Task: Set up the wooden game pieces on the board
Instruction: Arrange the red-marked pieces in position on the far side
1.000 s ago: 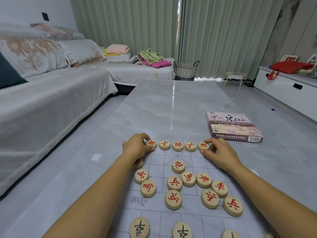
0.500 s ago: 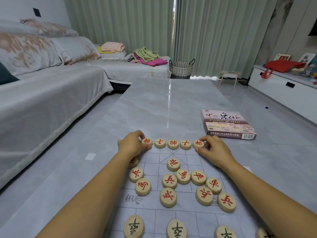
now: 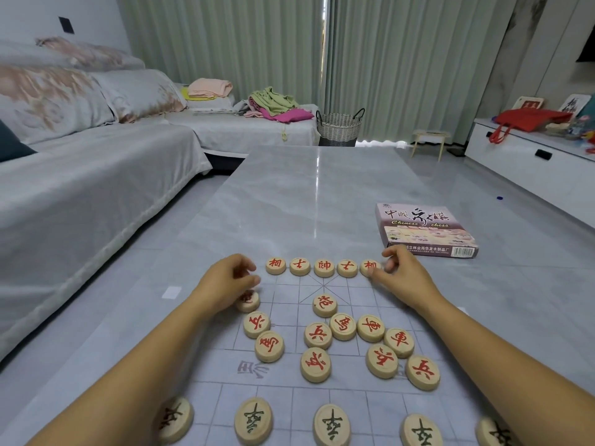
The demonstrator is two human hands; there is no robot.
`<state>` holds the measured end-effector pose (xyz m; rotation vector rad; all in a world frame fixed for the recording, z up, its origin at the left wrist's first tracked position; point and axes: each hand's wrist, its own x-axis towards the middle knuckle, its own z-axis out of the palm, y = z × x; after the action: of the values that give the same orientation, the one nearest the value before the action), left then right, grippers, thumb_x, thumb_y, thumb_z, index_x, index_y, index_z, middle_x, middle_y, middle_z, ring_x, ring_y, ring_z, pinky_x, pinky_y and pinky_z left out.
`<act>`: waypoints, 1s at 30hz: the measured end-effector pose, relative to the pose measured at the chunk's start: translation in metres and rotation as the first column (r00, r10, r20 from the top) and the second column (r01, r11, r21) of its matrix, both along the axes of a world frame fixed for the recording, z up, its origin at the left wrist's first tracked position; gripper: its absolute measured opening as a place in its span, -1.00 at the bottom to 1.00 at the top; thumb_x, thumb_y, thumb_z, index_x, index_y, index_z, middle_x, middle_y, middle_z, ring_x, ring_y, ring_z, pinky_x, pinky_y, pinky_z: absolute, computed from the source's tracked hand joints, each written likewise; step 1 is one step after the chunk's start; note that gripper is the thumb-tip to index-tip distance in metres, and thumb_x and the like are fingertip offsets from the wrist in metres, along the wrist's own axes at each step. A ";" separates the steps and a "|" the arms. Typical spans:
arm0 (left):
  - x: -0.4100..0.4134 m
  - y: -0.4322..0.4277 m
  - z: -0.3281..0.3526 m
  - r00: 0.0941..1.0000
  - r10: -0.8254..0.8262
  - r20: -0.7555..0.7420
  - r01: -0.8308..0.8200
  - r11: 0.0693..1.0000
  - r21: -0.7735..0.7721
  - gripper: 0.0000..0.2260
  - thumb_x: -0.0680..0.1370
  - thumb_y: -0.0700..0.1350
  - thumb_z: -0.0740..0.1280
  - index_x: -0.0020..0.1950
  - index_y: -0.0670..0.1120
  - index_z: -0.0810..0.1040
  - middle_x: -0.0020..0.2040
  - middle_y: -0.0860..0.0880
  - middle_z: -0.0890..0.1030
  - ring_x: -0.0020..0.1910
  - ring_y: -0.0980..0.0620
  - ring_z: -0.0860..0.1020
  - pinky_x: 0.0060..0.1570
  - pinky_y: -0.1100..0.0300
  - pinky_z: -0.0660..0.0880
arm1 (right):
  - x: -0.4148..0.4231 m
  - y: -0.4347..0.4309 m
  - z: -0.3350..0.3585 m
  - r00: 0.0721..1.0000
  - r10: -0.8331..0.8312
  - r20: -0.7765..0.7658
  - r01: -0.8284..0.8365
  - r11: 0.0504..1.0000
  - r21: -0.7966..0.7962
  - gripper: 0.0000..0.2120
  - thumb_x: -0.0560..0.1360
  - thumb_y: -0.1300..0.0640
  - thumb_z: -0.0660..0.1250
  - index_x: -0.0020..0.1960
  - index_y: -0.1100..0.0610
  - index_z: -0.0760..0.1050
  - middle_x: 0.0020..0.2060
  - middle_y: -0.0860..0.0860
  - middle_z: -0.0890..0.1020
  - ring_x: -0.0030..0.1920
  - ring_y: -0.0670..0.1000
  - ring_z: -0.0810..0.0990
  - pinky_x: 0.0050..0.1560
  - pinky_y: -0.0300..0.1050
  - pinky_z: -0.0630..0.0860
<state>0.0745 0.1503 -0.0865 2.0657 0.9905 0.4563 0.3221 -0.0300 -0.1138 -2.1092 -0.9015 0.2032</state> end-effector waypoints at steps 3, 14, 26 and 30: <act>-0.033 -0.008 -0.010 0.988 -0.026 0.151 0.039 0.995 -0.087 -0.90 0.49 -0.21 0.35 -0.01 -0.07 0.55 -0.01 -0.09 0.59 -0.01 -0.03 0.55 -0.04 0.26 0.46 | -0.001 -0.003 0.001 0.999 0.033 -0.040 -0.030 0.996 0.079 -0.72 0.41 0.05 0.40 0.05 0.07 0.39 -0.12 0.03 0.47 -0.07 0.04 0.45 -0.03 -0.01 0.44; -0.044 -0.010 -0.014 0.955 -0.256 0.149 0.265 0.963 -0.041 -0.86 0.42 -0.15 0.44 -0.10 0.07 0.66 0.15 0.08 0.45 0.19 0.18 0.40 0.11 0.38 0.32 | -0.073 -0.024 0.044 0.784 0.606 0.139 -0.508 0.753 -0.418 -0.71 0.36 -0.18 0.35 0.05 -0.20 0.42 0.05 -0.17 0.40 0.08 -0.12 0.37 0.15 -0.17 0.35; -0.045 -0.004 -0.017 0.922 -0.387 -0.030 0.388 0.920 0.056 -0.34 -0.06 0.52 0.34 -0.04 0.28 0.60 0.21 0.29 0.40 0.27 0.19 0.27 0.31 0.16 0.21 | -0.066 -0.029 0.048 0.909 0.377 0.179 -0.335 0.915 -0.224 -0.74 0.40 0.05 0.38 0.07 0.02 0.47 -0.02 -0.08 0.51 -0.08 -0.12 0.48 -0.07 -0.37 0.40; -0.043 -0.003 -0.020 0.931 -0.363 -0.032 0.364 0.930 0.039 -0.37 -0.05 0.49 0.38 -0.05 0.29 0.60 0.19 0.29 0.42 0.26 0.18 0.29 0.29 0.15 0.23 | -0.001 -0.041 0.044 0.976 0.129 0.175 -0.089 0.972 -0.218 -0.66 0.43 0.14 0.39 0.19 0.13 0.47 0.14 0.05 0.51 0.00 -0.04 0.48 0.05 -0.25 0.41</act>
<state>0.0319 0.1477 -0.1063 2.2370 0.5914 0.2604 0.3212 -0.0707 -0.0693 -2.3032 -1.1535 0.1631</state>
